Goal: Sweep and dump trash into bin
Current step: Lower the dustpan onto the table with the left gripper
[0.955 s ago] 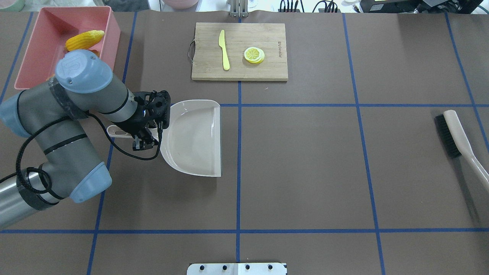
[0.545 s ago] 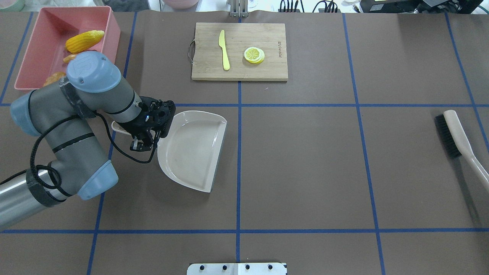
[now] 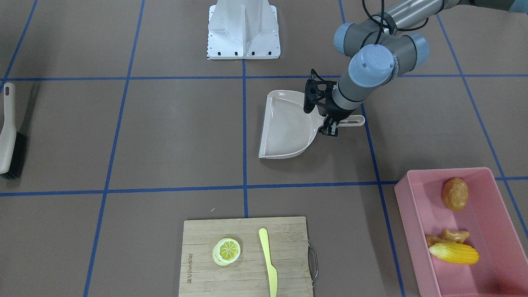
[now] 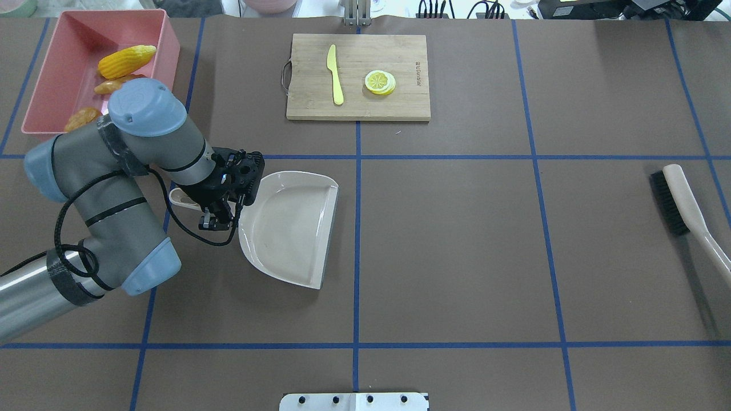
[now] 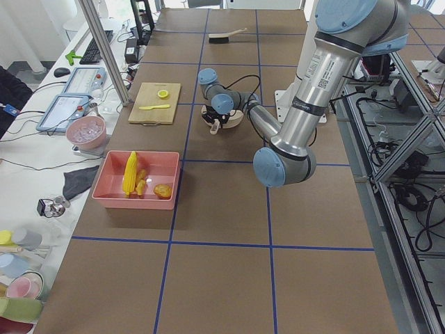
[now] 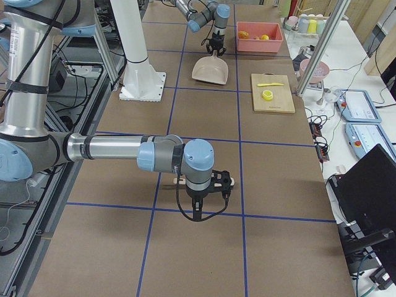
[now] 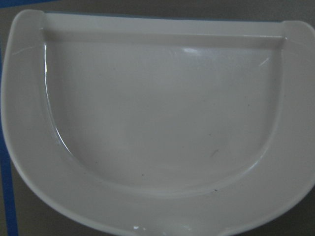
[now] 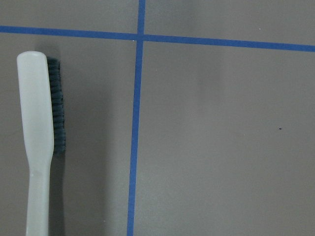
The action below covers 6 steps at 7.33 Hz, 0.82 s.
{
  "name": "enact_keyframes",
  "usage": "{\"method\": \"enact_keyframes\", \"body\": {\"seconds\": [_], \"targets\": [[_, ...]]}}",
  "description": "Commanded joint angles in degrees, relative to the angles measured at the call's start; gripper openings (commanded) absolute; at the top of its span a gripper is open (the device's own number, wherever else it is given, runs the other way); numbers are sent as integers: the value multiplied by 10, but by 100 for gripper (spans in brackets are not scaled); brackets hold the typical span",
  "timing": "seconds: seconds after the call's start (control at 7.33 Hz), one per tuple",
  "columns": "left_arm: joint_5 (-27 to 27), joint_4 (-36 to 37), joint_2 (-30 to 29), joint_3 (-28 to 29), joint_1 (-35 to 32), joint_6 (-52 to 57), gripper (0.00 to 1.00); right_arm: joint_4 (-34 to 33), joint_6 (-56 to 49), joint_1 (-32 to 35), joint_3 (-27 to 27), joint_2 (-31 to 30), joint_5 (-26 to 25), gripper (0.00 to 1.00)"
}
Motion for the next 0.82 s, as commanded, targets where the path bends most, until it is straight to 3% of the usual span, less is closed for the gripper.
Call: {"method": "enact_keyframes", "body": {"seconds": [0.0,0.68], "targets": [[0,-6,-1,0,-1,-26,0,0,0,0,1,0,-1,100],[1,-24,0,6,1,-27,0,-1,0,0,2,0,0,100]]}}
